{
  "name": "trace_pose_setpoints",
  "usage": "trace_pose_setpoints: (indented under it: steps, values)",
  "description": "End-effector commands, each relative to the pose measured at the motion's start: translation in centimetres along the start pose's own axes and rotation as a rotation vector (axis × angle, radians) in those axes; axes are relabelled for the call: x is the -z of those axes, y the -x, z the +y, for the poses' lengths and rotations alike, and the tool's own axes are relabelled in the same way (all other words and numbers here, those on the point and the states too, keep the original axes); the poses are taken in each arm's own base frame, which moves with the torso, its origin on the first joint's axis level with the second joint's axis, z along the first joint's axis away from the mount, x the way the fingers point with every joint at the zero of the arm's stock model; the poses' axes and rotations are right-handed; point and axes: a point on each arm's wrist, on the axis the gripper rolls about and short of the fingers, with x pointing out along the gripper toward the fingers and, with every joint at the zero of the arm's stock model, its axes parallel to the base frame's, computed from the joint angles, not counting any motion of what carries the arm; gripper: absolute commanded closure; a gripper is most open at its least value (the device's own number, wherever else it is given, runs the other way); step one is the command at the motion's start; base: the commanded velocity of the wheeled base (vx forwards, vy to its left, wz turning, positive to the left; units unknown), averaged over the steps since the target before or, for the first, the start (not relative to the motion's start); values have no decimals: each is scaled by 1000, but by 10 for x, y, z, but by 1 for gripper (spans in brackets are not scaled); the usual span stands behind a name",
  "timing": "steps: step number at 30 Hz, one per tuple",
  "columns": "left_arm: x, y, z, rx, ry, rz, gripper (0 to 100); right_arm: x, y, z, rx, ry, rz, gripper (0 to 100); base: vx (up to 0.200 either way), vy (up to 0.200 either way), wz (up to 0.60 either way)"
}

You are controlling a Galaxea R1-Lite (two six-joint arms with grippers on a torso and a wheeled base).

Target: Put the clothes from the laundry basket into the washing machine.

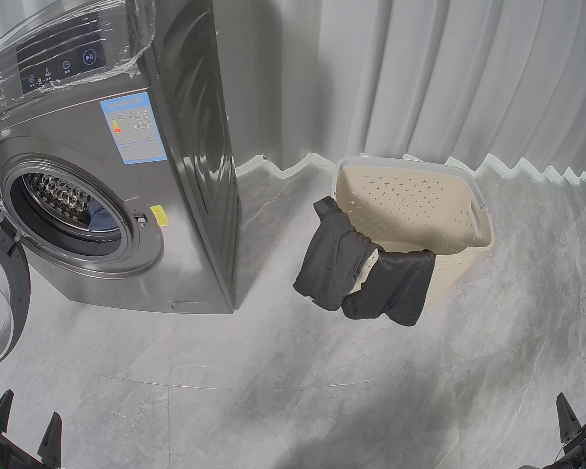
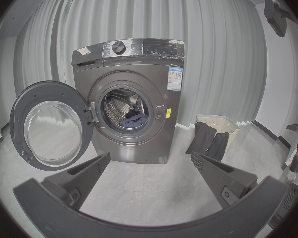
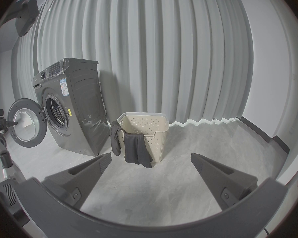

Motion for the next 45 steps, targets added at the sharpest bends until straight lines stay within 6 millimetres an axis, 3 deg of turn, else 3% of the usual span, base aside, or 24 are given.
trace_pose_setpoints:
  steps: [1, 11, 23, 29, 45]
  values:
    - [5, 0, 0, 0, 0, 3, 0, 4, 0, 0, -1, 0, 7, 0, 0, 0, 0]
    - [5, 0, 0, 0, 0, 3, 0, 5, 0, 0, -1, 0, 7, 0, 0, 0, 0]
    - [5, 0, 0, 0, 0, 3, 0, 4, 0, 0, -1, 0, 7, 0, 200, 0, 0]
    - [5, 0, 0, 0, -2, 3, 0, 5, 0, 0, -1, 0, 8, 0, 0, 0, 0]
    - [5, 0, 0, 1, 0, 3, 0, 5, 0, 0, 1, 0, 8, 0, 0, -200, 0]
